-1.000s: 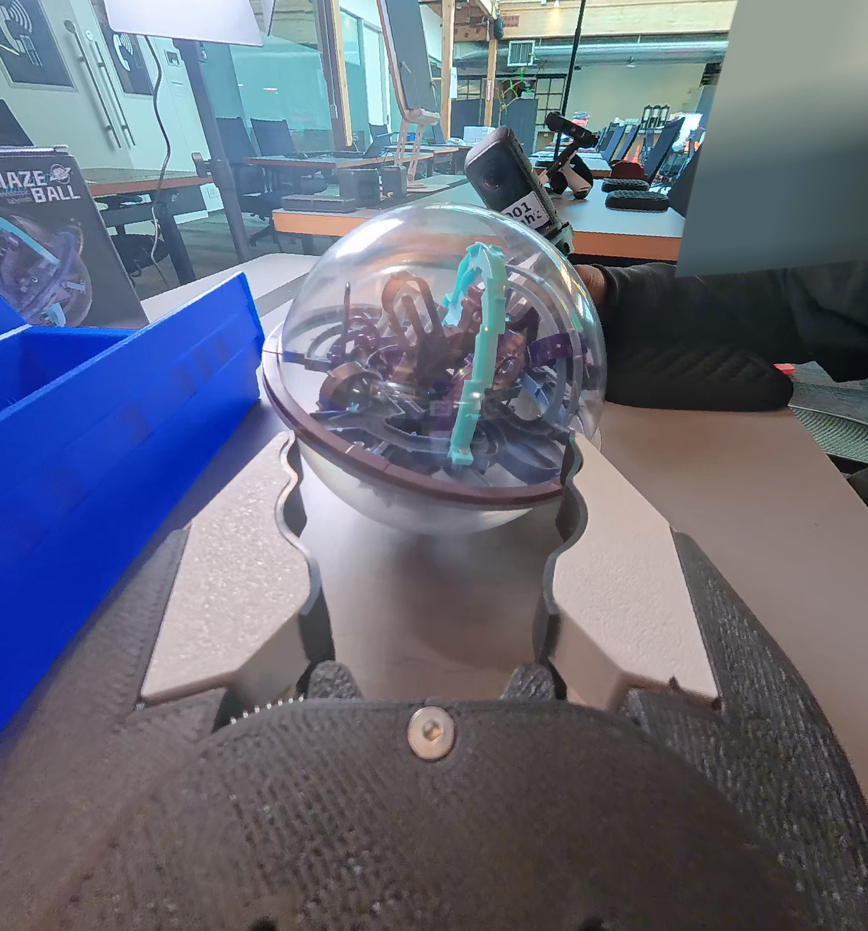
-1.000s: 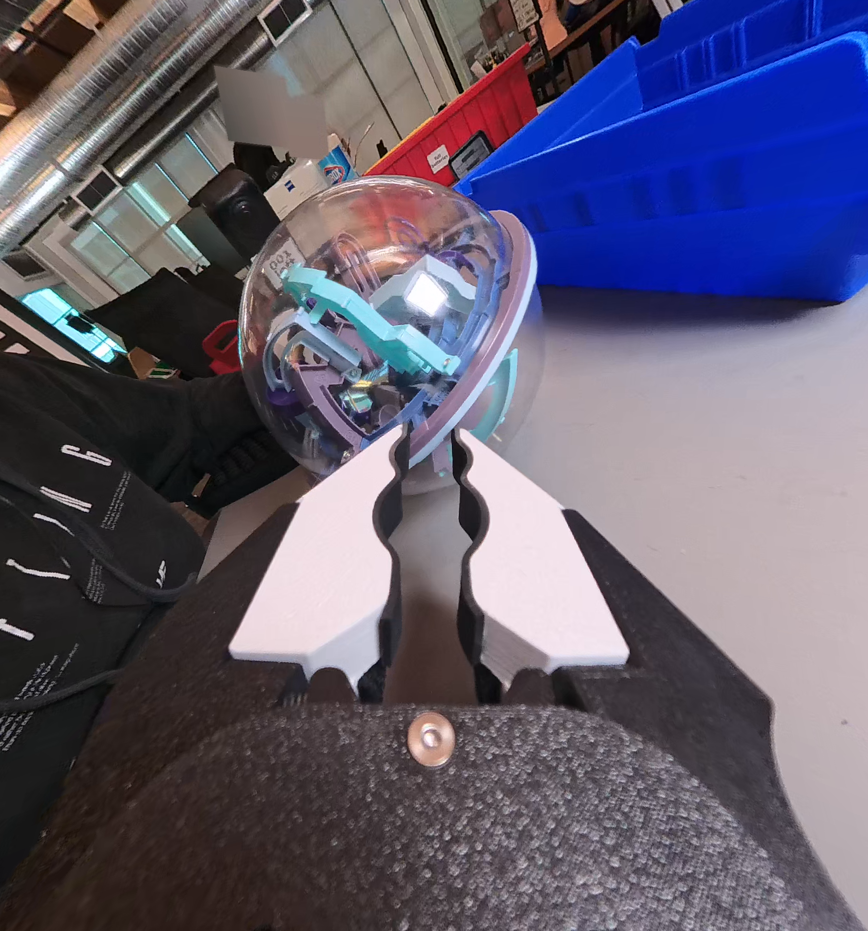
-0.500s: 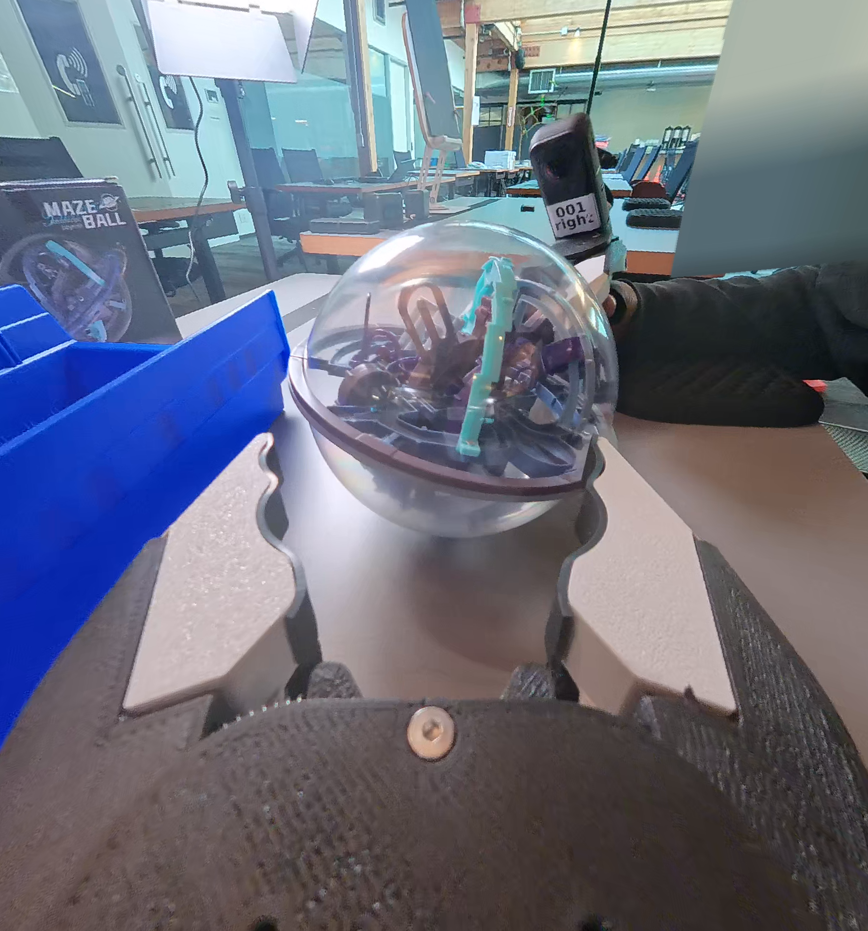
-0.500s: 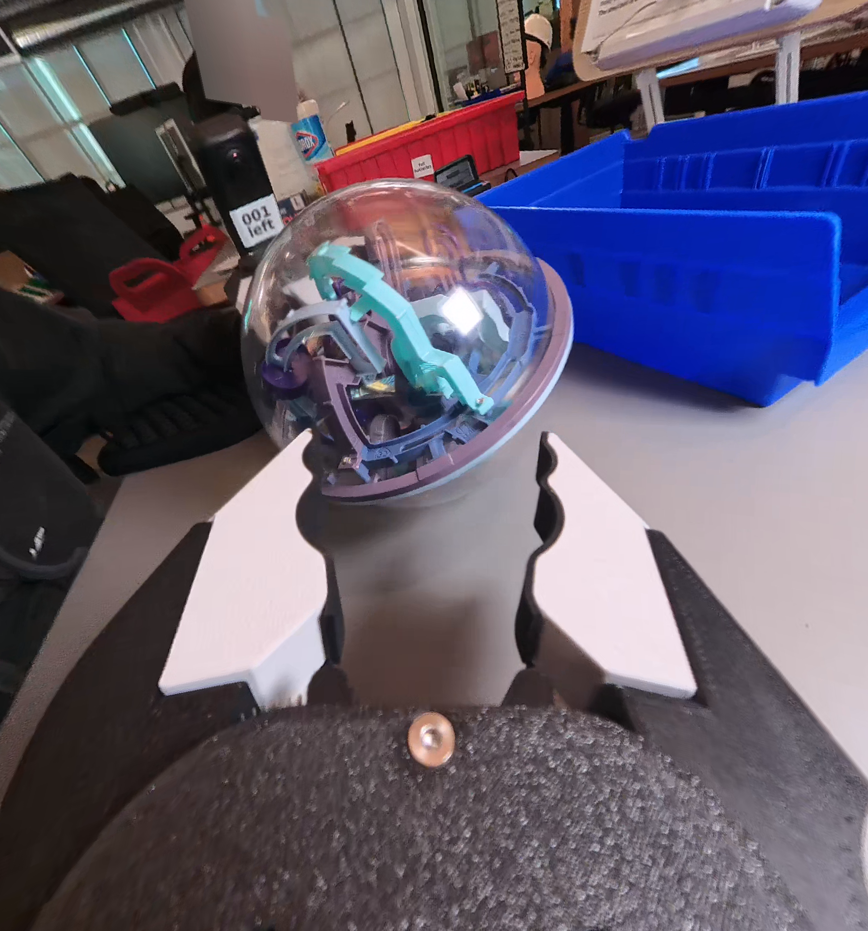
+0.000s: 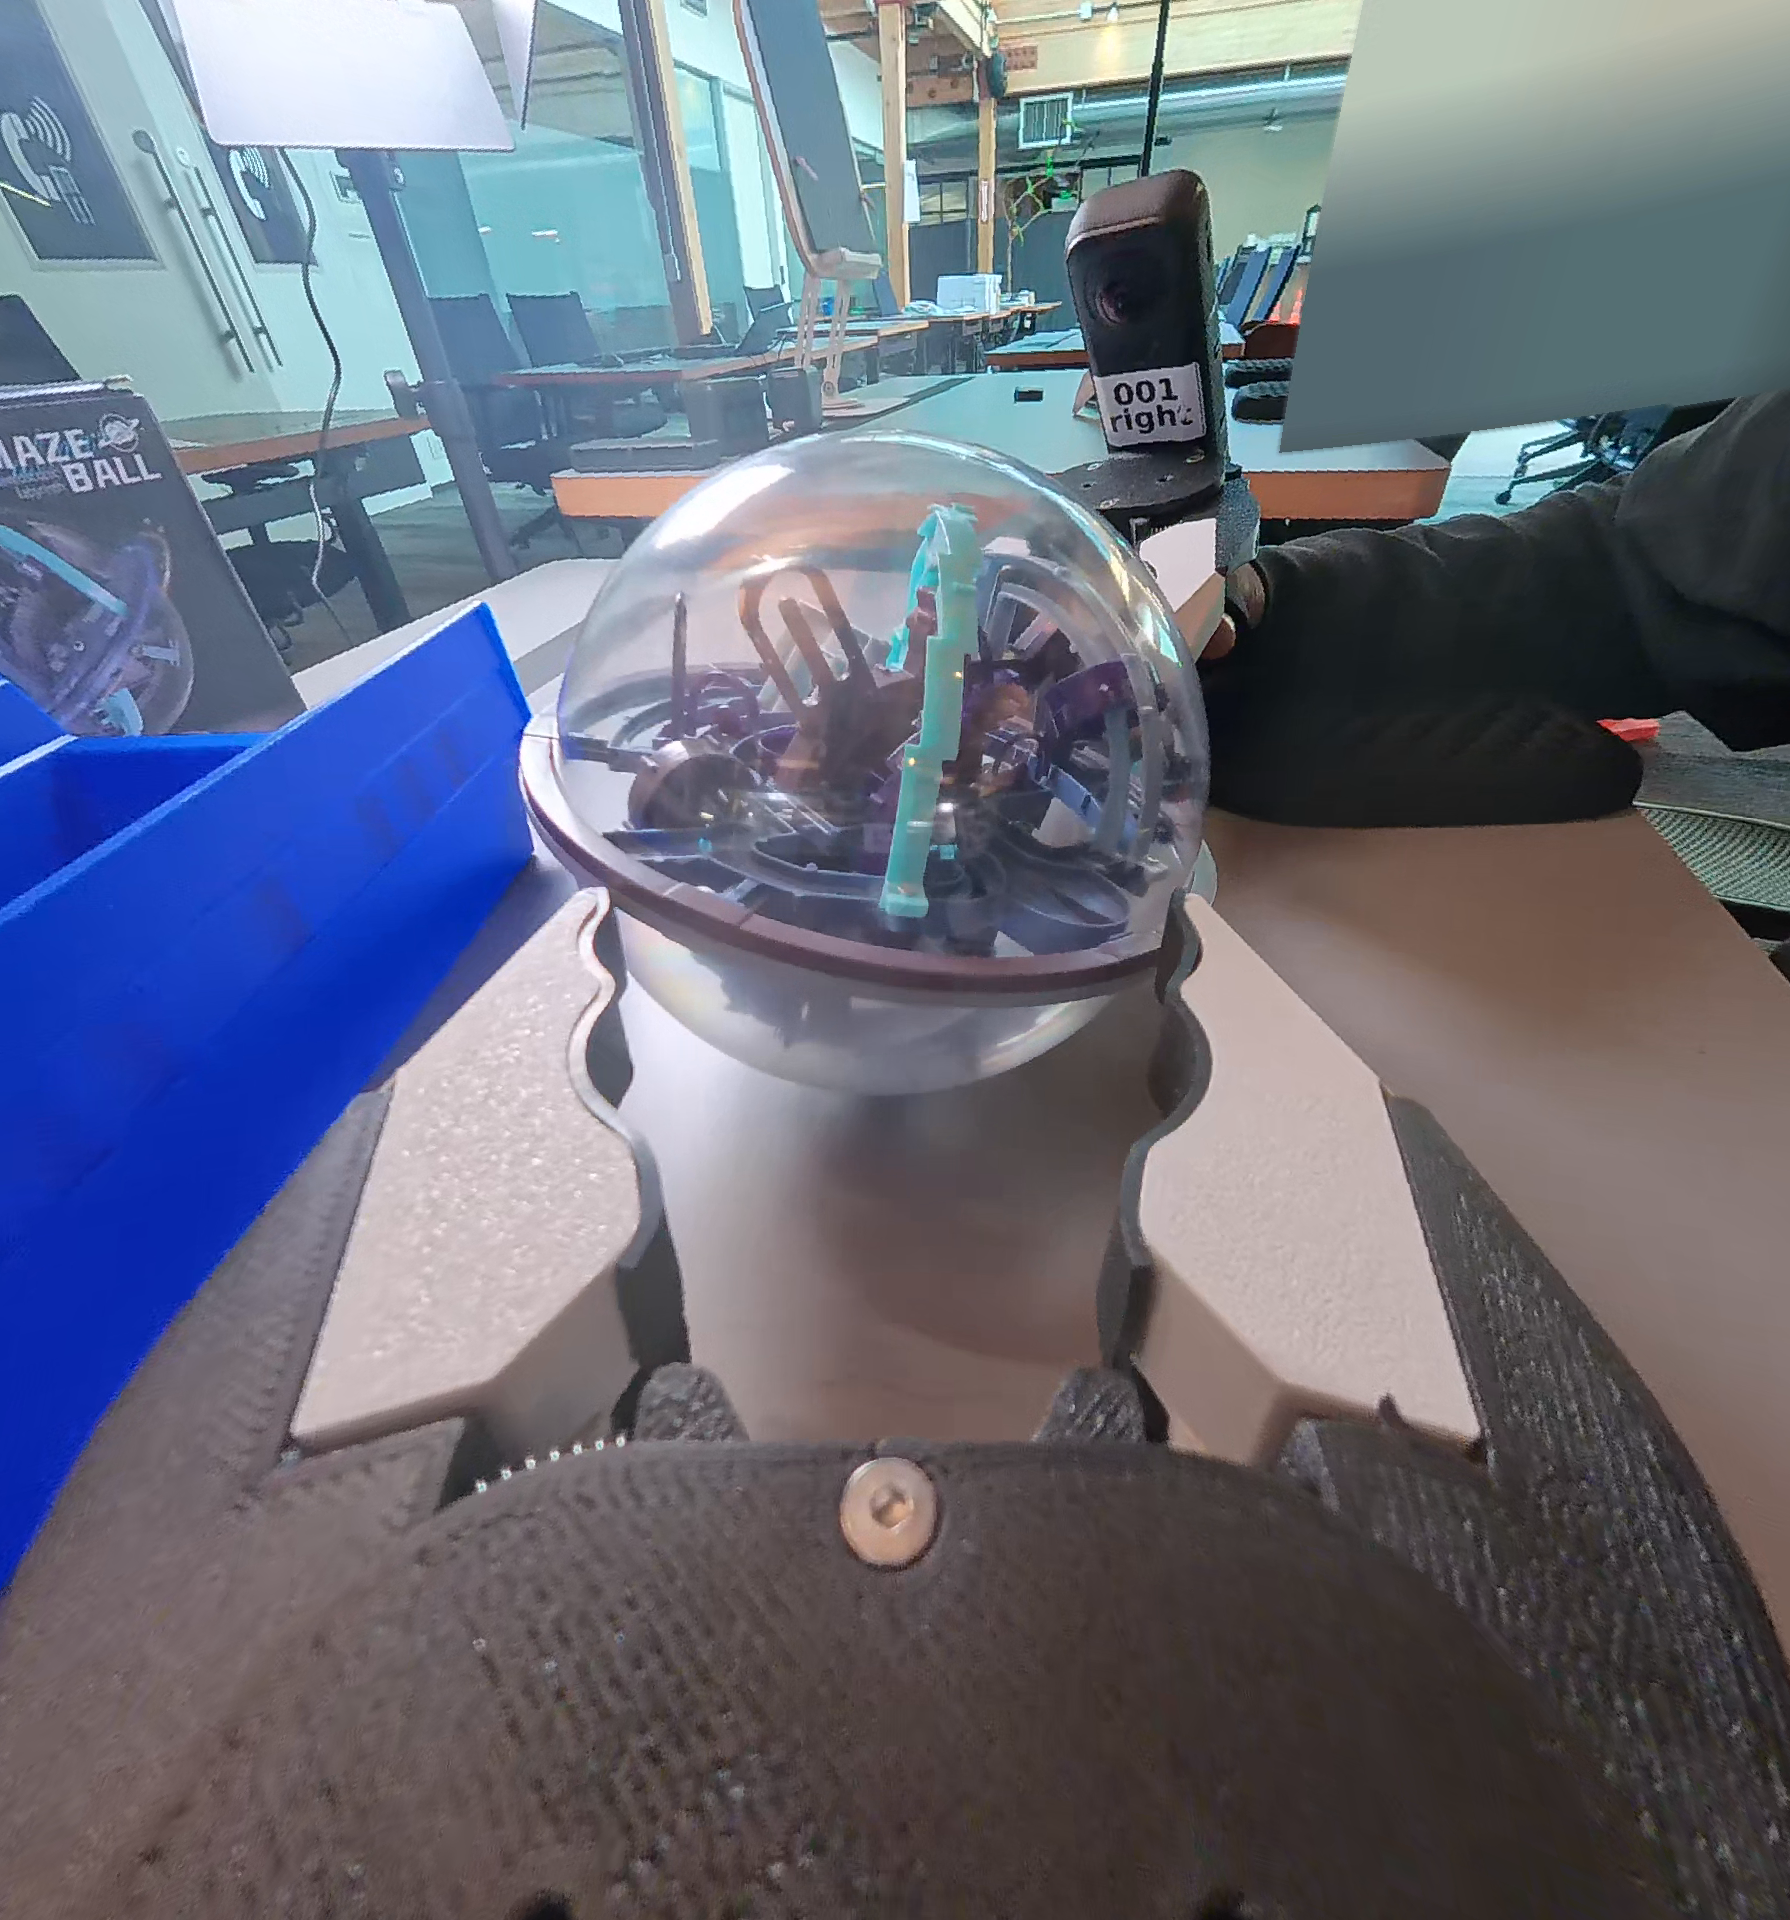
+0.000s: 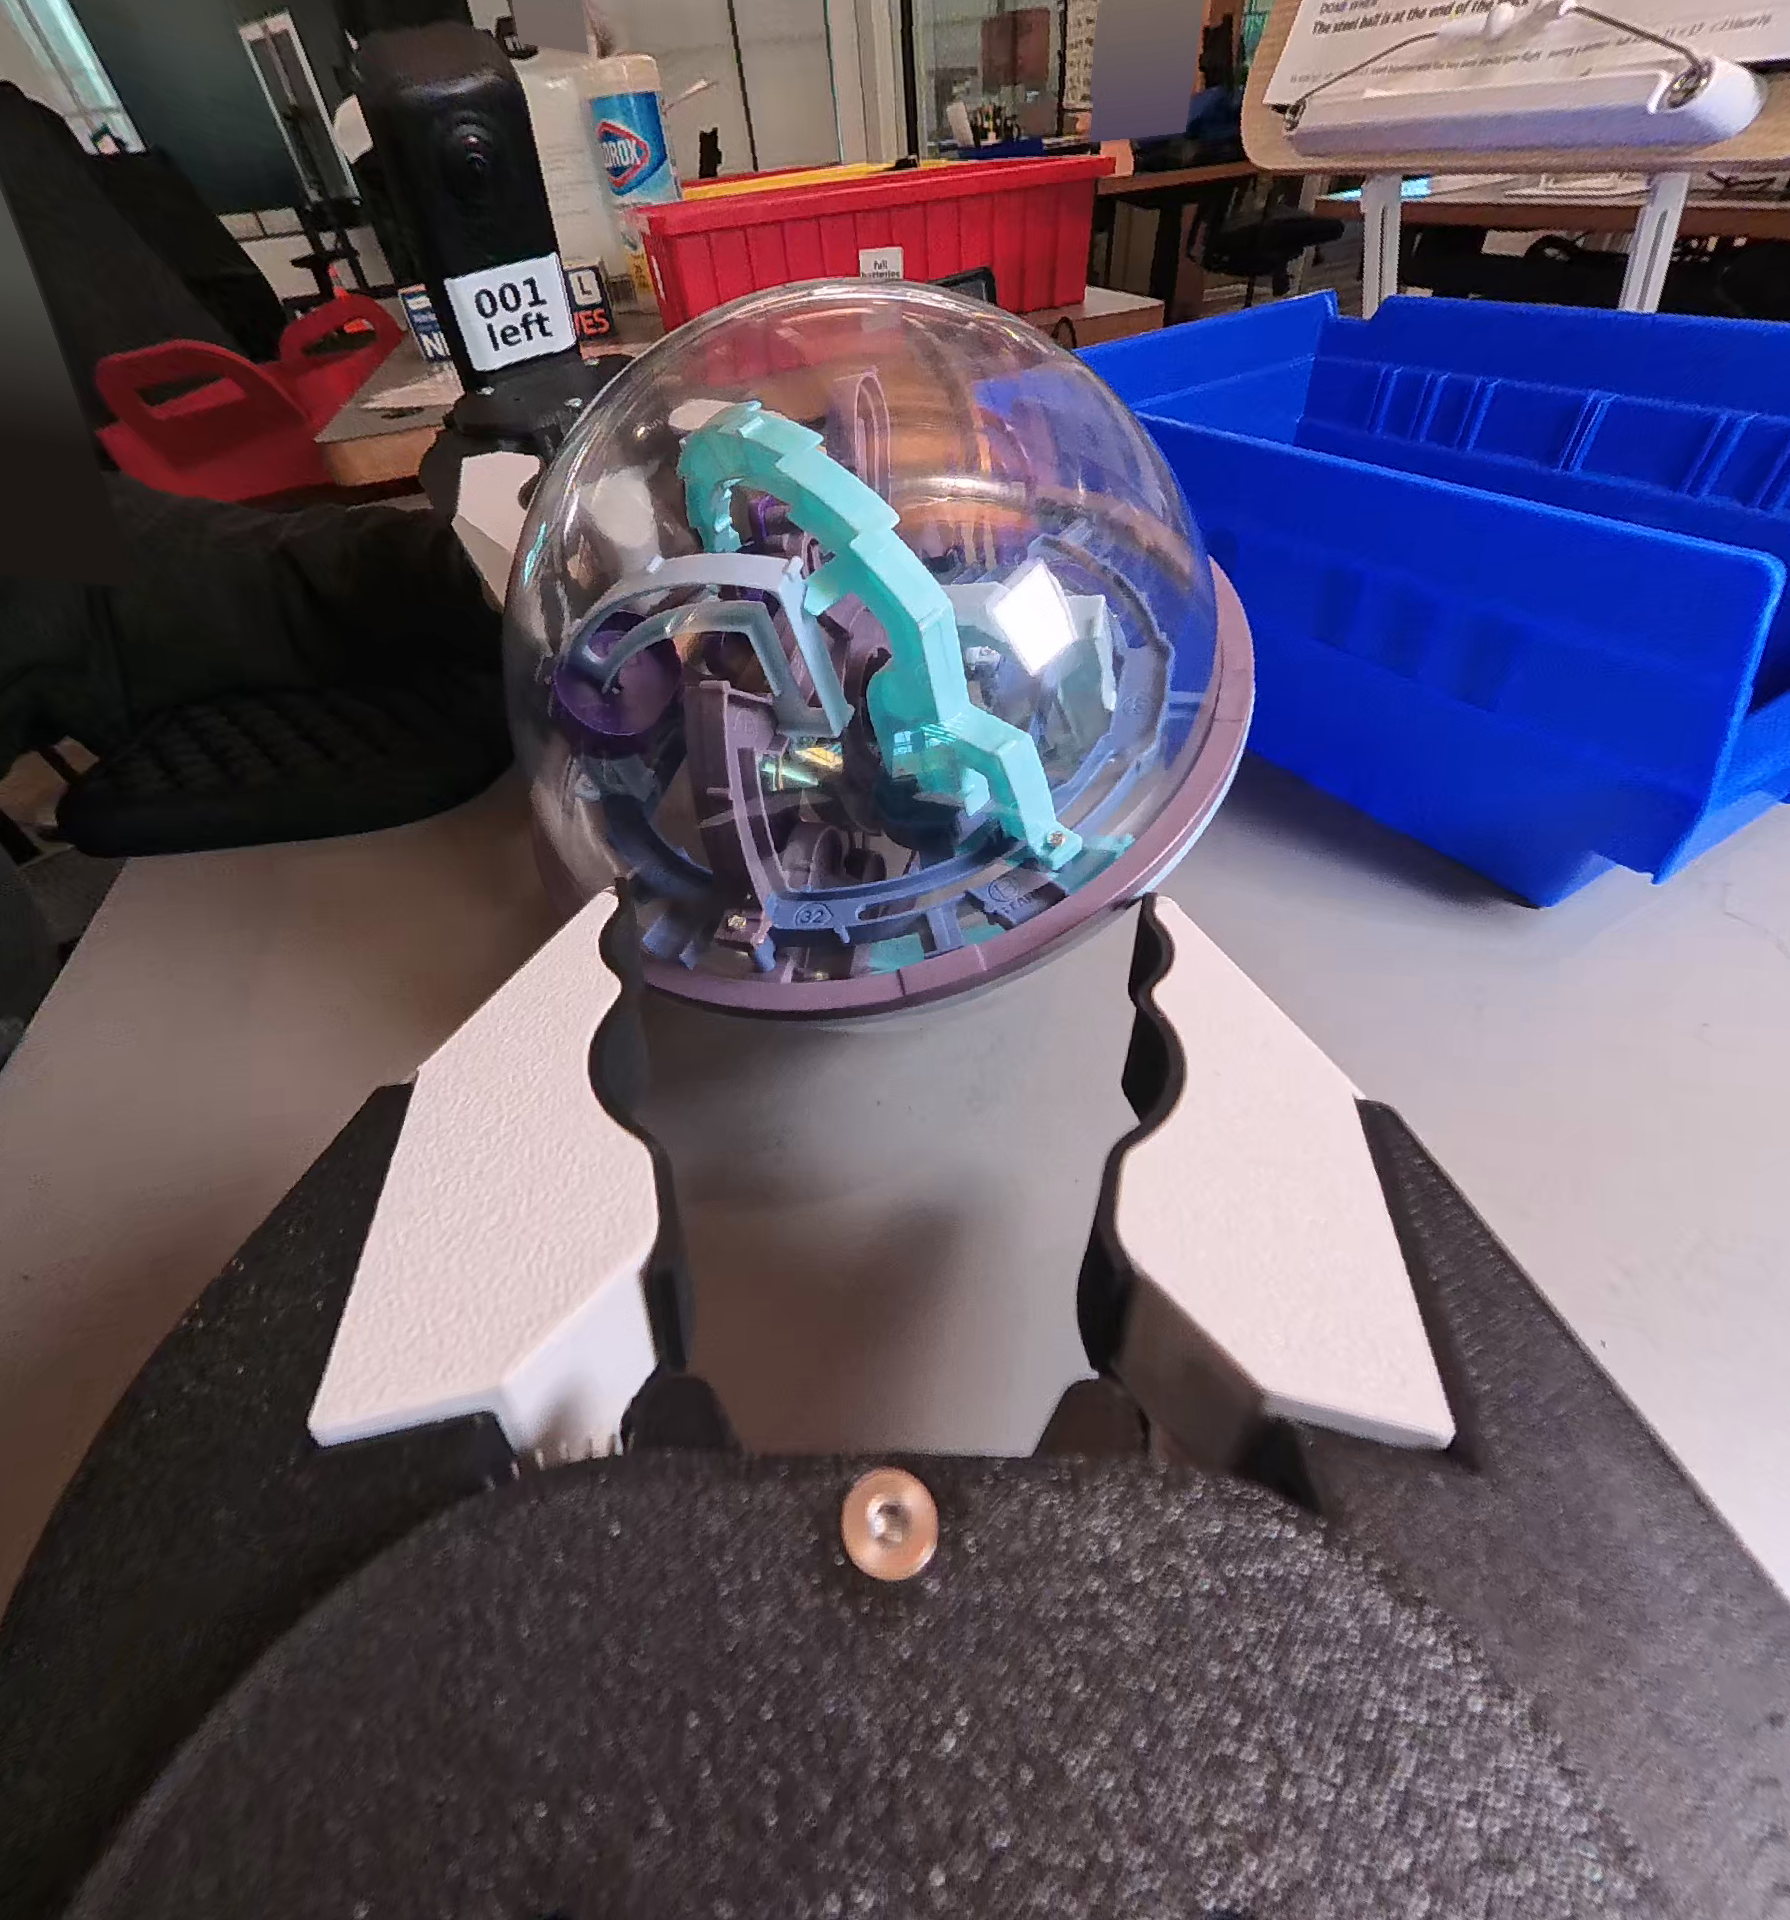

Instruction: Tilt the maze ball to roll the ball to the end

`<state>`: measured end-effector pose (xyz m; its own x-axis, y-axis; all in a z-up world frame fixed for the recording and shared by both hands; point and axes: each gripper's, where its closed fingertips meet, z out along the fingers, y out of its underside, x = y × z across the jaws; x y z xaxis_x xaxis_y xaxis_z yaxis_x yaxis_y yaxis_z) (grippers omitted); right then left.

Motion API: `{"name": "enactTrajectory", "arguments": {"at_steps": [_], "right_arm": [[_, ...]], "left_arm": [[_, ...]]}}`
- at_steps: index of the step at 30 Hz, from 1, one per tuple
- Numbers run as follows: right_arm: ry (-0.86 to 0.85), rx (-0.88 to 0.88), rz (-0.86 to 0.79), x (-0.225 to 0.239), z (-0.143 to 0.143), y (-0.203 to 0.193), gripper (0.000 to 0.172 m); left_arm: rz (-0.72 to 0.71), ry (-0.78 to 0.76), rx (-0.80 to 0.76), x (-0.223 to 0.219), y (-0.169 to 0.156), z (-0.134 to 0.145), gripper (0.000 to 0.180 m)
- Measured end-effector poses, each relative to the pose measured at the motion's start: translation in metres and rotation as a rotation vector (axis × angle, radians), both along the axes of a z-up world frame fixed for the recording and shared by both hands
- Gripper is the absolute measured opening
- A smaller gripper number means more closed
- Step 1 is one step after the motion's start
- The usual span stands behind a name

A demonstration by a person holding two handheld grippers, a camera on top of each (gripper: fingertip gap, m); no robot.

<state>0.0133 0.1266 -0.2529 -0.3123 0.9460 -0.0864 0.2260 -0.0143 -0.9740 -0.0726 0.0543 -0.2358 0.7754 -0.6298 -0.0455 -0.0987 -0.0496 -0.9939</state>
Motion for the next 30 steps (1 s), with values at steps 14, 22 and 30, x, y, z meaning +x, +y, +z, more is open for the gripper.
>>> {"name": "enactTrajectory", "arguments": {"at_steps": [14, 22, 30], "right_arm": [[0.002, -0.002, 0.002, 0.0004, 0.0, 0.0, 0.092], [0.002, -0.005, 0.004, 0.0006, 0.0, 0.0, 0.092], [0.002, -0.008, 0.004, 0.0007, -0.0001, 0.0002, 0.092]], "left_arm": [[0.004, 0.01, 0.003, -0.0001, -0.0006, 0.0, 0.099], [0.005, 0.015, 0.005, -0.0002, -0.001, 0.0002, 0.098], [0.006, 0.012, 0.005, -0.0003, -0.0009, 0.0, 0.097]]}}
